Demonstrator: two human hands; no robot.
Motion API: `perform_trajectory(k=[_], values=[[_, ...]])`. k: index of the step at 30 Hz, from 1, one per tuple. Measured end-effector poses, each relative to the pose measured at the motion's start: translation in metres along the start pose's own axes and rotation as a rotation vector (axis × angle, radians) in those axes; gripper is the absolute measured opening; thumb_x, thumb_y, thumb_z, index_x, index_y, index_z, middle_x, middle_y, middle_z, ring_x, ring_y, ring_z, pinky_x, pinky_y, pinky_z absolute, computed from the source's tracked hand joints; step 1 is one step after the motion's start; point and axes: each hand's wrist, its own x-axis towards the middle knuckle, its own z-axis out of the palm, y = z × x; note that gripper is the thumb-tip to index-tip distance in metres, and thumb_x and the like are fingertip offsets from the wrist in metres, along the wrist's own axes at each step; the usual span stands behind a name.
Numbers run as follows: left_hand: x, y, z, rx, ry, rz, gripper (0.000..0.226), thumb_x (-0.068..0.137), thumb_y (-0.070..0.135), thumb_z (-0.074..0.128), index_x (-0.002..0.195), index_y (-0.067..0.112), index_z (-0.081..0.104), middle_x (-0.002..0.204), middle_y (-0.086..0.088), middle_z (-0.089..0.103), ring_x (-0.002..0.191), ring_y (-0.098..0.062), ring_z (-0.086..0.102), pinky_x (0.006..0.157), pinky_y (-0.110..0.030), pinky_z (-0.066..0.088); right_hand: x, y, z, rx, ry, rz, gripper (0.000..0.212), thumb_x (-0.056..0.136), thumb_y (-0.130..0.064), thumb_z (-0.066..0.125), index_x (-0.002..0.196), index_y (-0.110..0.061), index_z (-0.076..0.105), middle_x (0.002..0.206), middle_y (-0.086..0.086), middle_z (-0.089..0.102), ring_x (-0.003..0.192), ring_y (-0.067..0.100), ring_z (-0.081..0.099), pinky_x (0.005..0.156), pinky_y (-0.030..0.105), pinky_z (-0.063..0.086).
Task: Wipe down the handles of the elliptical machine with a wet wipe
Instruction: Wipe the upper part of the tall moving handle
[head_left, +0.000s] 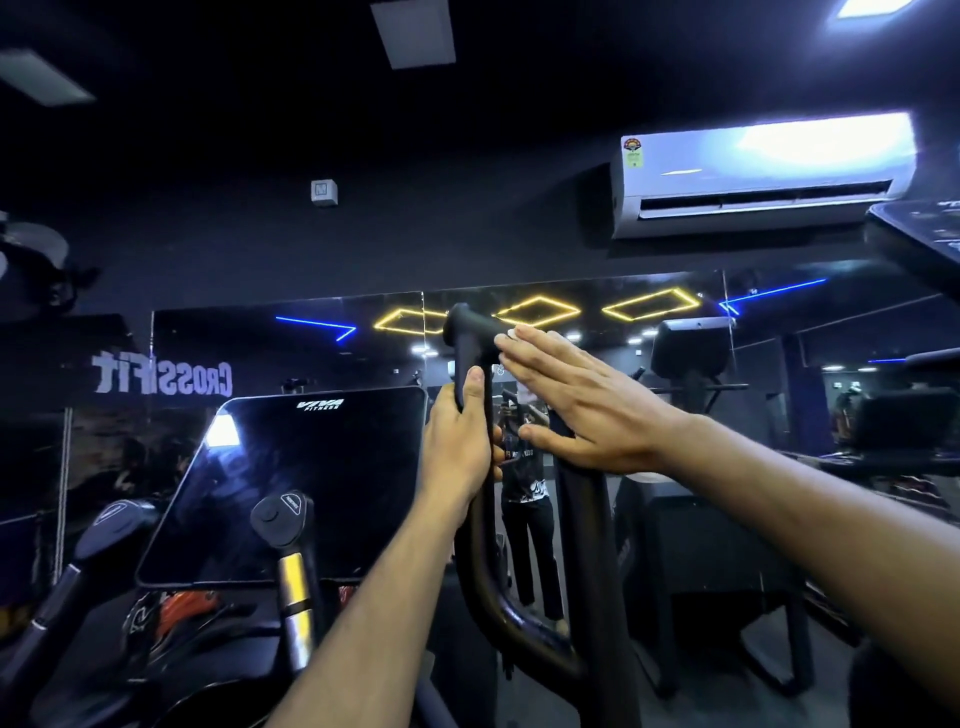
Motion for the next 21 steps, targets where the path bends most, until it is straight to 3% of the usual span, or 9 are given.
perform_trajectory(k=[3,7,12,16,21], values=[[-0.001,-0.001,0.0,0.008,-0.001,-0.003,0.043,0.105,0.063,0.038,0.114,0.027,0.06,0.081,-0.004,0.068,0.06,-0.013,0.064,0.053,-0.028,0.056,-0.018,0.008,-0.009,-0.072,-0.064,-0.11,0.08,0.102,-0.064,0.028,0.16,-0.008,0.024,0.169,0.006,0.014,0.157,0.012,-0.007,0.129,0.041,0.006],[-0.001,-0.001,0.001,-0.002,0.008,-0.007,0.044,0.105,0.063,0.039,0.113,0.026,0.061,0.078,-0.004,0.068,0.057,-0.013,0.063,0.052,-0.03,0.056,-0.024,0.021,-0.018,-0.105,-0.053,-0.225,0.074,0.104,-0.061,0.028,0.153,-0.008,0.04,0.162,0.008,0.034,0.157,0.015,0.009,0.128,0.042,0.013],[-0.001,-0.002,0.001,-0.026,0.0,0.003,0.041,0.106,0.06,0.039,0.116,0.026,0.06,0.079,-0.006,0.065,0.053,-0.008,0.06,0.048,-0.024,0.053,-0.002,0.02,-0.007,-0.174,-0.061,-0.182,0.077,0.102,-0.065,0.024,0.15,-0.008,0.046,0.16,0.008,0.038,0.157,0.015,0.007,0.128,0.041,0.008],[-0.001,0.001,0.003,-0.033,0.012,-0.002,0.042,0.108,0.056,0.04,0.111,0.02,0.061,0.076,-0.006,0.063,0.047,-0.007,0.057,0.043,-0.023,0.05,-0.02,0.015,-0.009,-0.097,-0.026,-0.233,0.067,0.102,-0.059,0.037,0.135,-0.004,0.058,0.149,0.011,0.049,0.156,0.021,0.017,0.126,0.045,0.017],[-0.001,-0.001,0.002,-0.024,0.011,-0.008,0.039,0.107,0.057,0.04,0.109,0.024,0.06,0.078,-0.007,0.064,0.054,-0.013,0.06,0.046,-0.027,0.053,-0.02,0.022,-0.015,-0.18,-0.057,-0.358,0.066,0.102,-0.057,0.038,0.135,-0.005,0.059,0.143,0.013,0.055,0.149,0.026,0.033,0.126,0.049,0.018]])
